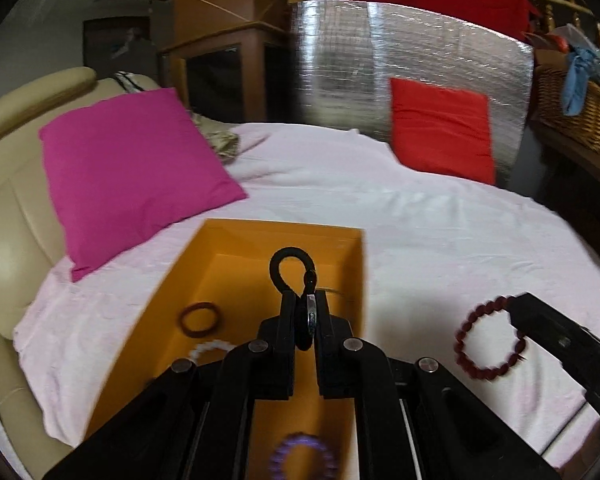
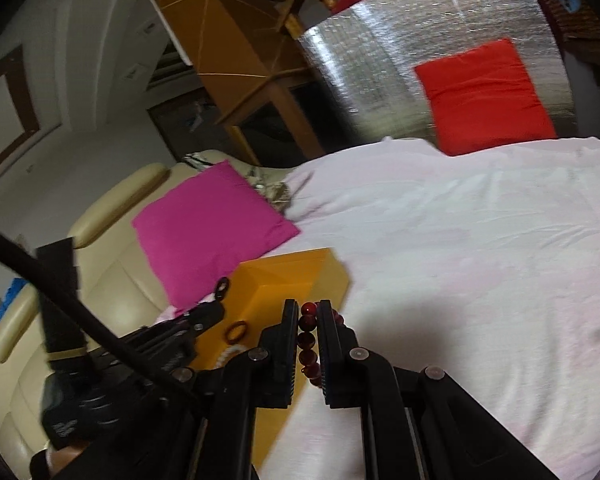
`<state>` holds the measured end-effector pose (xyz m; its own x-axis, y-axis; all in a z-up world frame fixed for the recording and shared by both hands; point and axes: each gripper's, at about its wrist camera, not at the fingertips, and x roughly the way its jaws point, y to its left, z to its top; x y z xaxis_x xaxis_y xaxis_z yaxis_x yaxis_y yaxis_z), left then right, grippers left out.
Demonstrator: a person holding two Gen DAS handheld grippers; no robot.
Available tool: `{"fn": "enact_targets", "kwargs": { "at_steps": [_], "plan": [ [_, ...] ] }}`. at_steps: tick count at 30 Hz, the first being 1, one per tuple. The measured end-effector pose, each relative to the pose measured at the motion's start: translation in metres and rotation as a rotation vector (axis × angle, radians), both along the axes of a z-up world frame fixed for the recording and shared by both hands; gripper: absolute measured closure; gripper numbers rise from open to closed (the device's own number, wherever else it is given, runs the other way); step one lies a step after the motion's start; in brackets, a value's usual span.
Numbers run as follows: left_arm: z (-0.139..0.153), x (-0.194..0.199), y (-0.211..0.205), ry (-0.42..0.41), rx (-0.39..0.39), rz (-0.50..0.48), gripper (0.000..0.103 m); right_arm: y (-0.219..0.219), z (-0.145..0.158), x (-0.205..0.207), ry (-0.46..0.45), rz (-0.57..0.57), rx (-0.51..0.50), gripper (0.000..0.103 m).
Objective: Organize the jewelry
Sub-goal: 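Carry the hair tie and red bracelet with both tools over the orange box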
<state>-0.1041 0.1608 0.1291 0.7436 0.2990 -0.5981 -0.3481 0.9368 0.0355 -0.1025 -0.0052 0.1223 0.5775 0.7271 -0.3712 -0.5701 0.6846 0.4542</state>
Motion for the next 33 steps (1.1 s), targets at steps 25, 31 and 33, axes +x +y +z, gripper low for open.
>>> {"fn": "enact_targets", "kwargs": {
  "at_steps": [25,31,33],
  "plan": [
    [-0.020,0.011,0.043,0.078,0.062,0.110,0.095,0.067,-0.015,-0.004,-0.001,0.149,-0.024,0.093],
    [-0.027,0.014,0.052,0.104,0.072,0.112,0.095,0.081,-0.021,0.004,0.012,0.157,-0.035,0.092],
    [-0.029,0.016,0.055,0.112,0.070,0.117,0.095,0.086,-0.025,0.006,0.019,0.163,-0.041,0.092]
  ]
}}
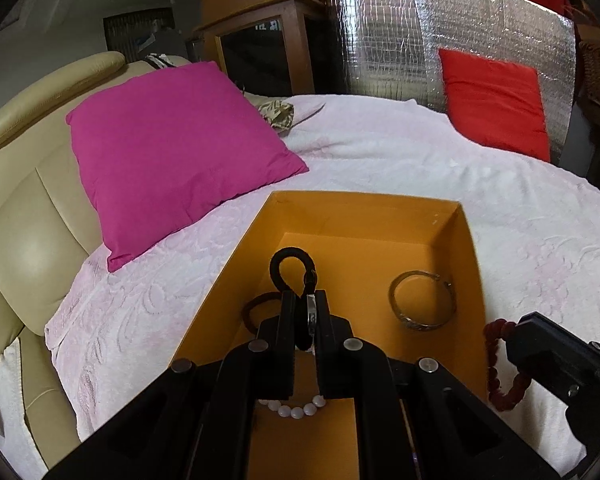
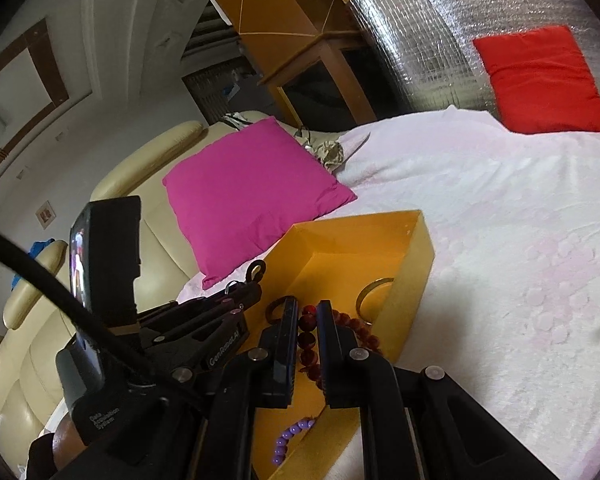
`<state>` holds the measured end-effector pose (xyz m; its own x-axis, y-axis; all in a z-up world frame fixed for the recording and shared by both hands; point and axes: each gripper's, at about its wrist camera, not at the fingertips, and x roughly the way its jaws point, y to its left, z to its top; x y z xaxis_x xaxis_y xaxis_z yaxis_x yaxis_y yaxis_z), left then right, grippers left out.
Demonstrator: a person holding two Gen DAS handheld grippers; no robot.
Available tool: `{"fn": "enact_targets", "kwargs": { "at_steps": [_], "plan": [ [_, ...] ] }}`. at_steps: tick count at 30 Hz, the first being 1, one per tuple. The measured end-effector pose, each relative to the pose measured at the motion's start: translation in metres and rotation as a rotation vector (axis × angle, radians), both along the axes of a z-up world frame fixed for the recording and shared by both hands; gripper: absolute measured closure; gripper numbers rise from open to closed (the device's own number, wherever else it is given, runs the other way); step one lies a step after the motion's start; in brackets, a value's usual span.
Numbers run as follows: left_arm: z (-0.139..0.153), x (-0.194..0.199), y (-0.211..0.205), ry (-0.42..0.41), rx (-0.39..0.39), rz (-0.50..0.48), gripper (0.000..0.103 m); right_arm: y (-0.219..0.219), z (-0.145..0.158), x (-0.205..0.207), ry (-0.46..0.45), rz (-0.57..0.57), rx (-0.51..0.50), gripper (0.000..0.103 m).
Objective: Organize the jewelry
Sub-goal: 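Carry the hair tie and red bracelet with both tools over the orange box, then open both tools to drop the hair tie and red bracelet into the box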
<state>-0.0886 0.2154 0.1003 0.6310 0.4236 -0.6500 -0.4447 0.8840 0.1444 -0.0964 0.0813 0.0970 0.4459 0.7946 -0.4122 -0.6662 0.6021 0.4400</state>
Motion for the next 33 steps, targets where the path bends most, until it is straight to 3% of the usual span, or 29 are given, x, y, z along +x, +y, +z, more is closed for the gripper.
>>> {"fn": "enact_targets", "kwargs": {
  "at_steps": [13,15,19,21,23,25,27,28,29,33],
  "plan": [
    [-0.015,0.016,0.016,0.054,-0.002,0.052,0.093,0.016,-0.013,-0.002,0.026,0.049,-0.034,0.093],
    [-0.015,0.015,0.019,0.053,-0.008,0.057,0.090,0.017,-0.014,-0.003,0.026,0.059,-0.037,0.092],
    [-0.010,0.011,0.019,0.039,-0.004,0.074,0.050,0.017,-0.017,-0.001,0.066,0.070,-0.030,0.090],
    [-0.004,0.006,0.015,0.013,0.007,0.066,0.047,0.016,-0.018,0.002,0.085,0.071,-0.034,0.088],
    [0.002,0.002,0.011,-0.007,0.017,0.056,0.035,0.014,-0.018,0.001,0.074,0.055,-0.043,0.086],
    [0.008,-0.006,0.005,-0.029,0.020,0.047,0.031,0.013,-0.015,0.001,0.071,0.051,-0.059,0.082],
    [0.015,-0.013,0.000,-0.041,0.019,0.036,0.031,0.009,-0.011,-0.005,0.043,0.037,-0.080,0.072],
    [0.020,-0.020,-0.003,-0.041,0.022,0.033,0.029,0.006,-0.009,-0.009,0.025,0.029,-0.092,0.059],
    [0.023,-0.025,-0.005,-0.042,0.026,0.036,0.028,0.003,-0.006,-0.016,-0.003,0.020,-0.103,0.053],
    [0.042,-0.066,-0.017,-0.060,0.070,0.046,0.019,-0.008,0.009,-0.041,-0.097,-0.005,-0.151,0.053]
  ]
}}
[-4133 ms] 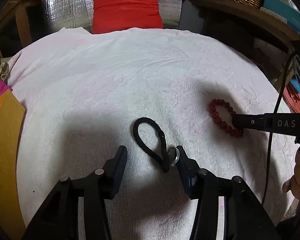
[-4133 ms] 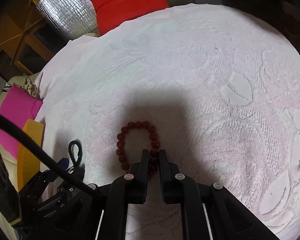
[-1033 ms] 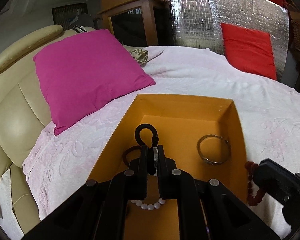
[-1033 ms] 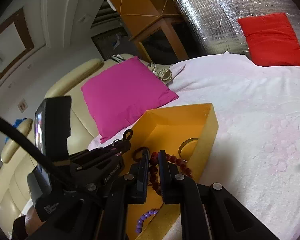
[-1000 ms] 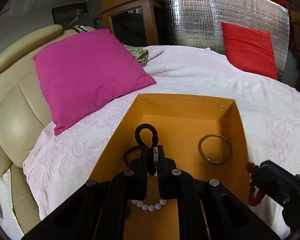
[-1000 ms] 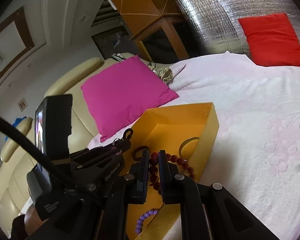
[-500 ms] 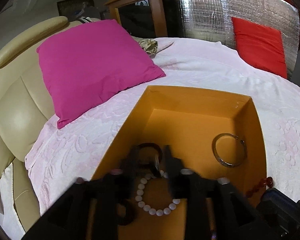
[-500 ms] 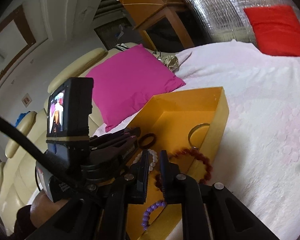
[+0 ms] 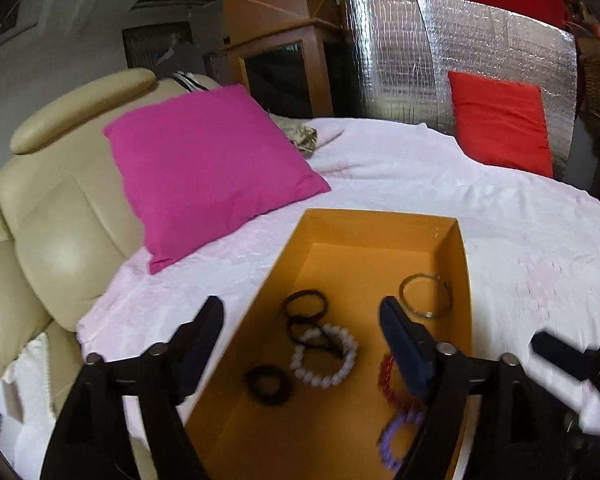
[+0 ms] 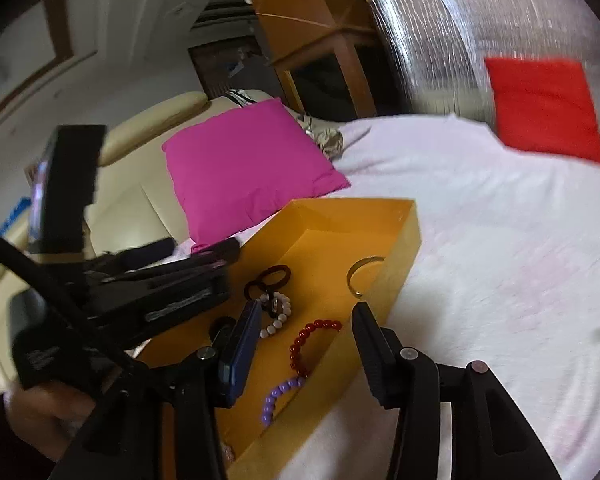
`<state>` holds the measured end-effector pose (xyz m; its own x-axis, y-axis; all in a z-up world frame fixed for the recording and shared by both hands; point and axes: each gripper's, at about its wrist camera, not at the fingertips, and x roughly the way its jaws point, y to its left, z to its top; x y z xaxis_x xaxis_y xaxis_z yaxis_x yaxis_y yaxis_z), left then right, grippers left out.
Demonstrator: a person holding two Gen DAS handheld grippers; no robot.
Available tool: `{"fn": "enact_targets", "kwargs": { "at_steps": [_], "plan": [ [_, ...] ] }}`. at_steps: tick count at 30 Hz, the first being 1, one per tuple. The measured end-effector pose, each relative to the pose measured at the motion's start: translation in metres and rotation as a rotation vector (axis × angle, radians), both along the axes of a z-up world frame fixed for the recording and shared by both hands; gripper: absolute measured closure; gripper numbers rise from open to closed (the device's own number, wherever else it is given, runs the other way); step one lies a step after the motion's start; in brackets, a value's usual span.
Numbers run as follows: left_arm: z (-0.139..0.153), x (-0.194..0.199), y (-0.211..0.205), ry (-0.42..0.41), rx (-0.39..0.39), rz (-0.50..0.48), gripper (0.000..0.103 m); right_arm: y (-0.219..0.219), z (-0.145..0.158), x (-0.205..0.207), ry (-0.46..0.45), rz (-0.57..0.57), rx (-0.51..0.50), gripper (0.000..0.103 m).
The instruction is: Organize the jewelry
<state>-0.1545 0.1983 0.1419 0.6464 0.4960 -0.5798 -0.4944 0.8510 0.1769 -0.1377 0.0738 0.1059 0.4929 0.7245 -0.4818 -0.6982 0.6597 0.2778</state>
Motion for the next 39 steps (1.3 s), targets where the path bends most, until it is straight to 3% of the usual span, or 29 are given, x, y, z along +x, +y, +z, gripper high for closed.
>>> {"fn": "enact_targets", "kwargs": {
  "at_steps": [8,16,22,30,39],
  "plan": [
    [0.043,-0.084,-0.008,-0.036,0.017,0.072,0.014,-0.028,0.033,-0.071,-0.037,-0.041,-0.028,0.050],
    [0.078,-0.152,-0.015,-0.076,0.098,0.180,0.014,-0.047,0.074,-0.141,-0.084,-0.050,-0.101,0.045],
    [0.100,-0.189,-0.034,-0.127,0.178,0.170,0.014,-0.047,0.092,-0.178,-0.095,-0.068,-0.151,0.043],
    [0.115,-0.216,-0.044,-0.128,0.128,0.142,0.013,-0.052,0.106,-0.206,-0.107,-0.132,-0.186,0.041],
    [0.118,-0.227,-0.048,-0.137,0.149,0.132,0.013,-0.041,0.106,-0.214,-0.101,-0.139,-0.218,0.041]
  ]
}}
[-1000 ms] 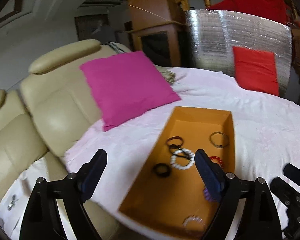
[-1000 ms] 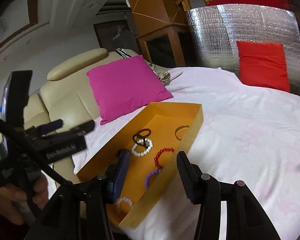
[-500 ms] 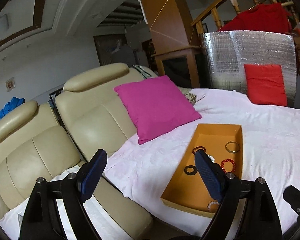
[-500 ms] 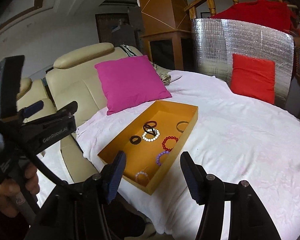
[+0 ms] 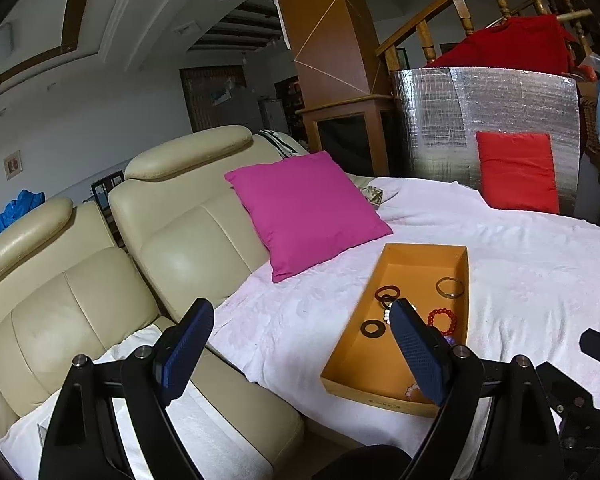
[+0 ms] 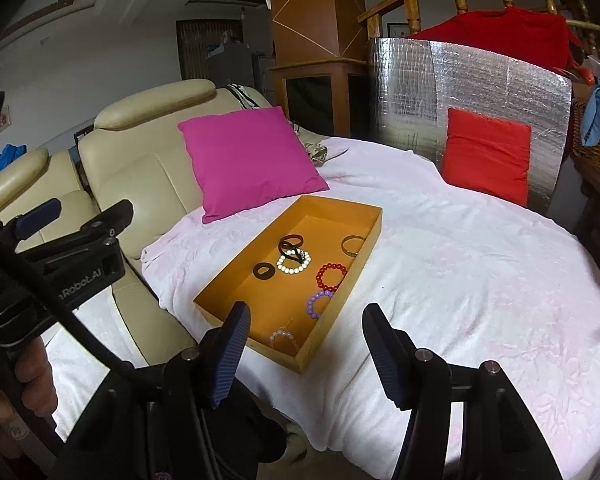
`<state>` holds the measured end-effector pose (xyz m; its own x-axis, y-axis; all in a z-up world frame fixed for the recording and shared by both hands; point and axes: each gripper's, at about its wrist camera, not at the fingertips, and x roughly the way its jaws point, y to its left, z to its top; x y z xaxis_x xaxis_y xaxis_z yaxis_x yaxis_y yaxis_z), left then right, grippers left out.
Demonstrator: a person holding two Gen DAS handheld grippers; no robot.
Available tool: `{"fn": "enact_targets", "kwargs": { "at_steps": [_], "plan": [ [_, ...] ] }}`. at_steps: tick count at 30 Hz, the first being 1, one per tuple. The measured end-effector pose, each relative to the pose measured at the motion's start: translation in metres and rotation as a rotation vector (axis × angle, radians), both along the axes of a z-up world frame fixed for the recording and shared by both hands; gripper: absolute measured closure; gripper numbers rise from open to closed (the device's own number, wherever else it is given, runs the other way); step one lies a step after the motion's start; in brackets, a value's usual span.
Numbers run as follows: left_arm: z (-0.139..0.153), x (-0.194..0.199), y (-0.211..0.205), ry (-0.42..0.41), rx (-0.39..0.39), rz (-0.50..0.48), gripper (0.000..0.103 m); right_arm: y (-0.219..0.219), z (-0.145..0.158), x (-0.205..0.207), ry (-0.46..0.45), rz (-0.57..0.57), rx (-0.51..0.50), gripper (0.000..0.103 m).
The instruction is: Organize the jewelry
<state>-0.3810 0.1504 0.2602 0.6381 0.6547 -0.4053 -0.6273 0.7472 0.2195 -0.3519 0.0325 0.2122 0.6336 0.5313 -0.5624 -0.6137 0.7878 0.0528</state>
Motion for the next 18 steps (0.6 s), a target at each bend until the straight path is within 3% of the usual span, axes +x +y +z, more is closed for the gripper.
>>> {"fn": "enact_targets", "kwargs": {
  "at_steps": [18],
  "plan": [
    [-0.006,0.011,0.016,0.007,-0.047,0.018,0.013,0.010,-0.008,0.011,0.021,-0.003,-0.027,0.041]
  ]
}}
